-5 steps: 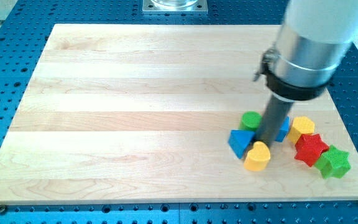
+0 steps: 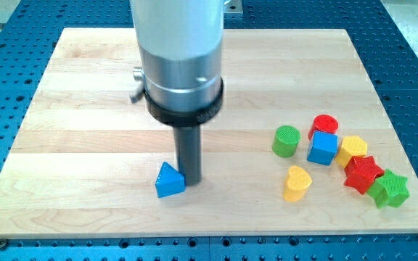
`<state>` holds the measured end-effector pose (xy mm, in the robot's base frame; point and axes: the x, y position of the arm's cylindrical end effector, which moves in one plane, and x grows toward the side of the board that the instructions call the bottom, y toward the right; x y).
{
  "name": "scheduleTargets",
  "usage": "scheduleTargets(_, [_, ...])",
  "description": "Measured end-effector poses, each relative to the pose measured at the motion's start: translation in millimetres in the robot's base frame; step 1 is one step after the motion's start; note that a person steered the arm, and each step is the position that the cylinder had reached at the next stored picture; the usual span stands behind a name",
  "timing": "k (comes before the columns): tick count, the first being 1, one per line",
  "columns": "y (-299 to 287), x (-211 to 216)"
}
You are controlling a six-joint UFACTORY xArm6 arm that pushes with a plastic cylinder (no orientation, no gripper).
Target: Move the triangle to the bottom left
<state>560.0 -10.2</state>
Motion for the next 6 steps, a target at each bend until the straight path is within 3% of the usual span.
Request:
scheduleTargets(1, [-23.7, 13.3])
scheduleTargets(2, [-122.2, 13.2])
scheduleTargets(3, [-100.3, 16.5])
scheduleTargets(4, [-105.8, -7.8])
scheduleTargets(5, [-151.7, -32.5])
scheduleTargets(6, [-209.8, -4.9])
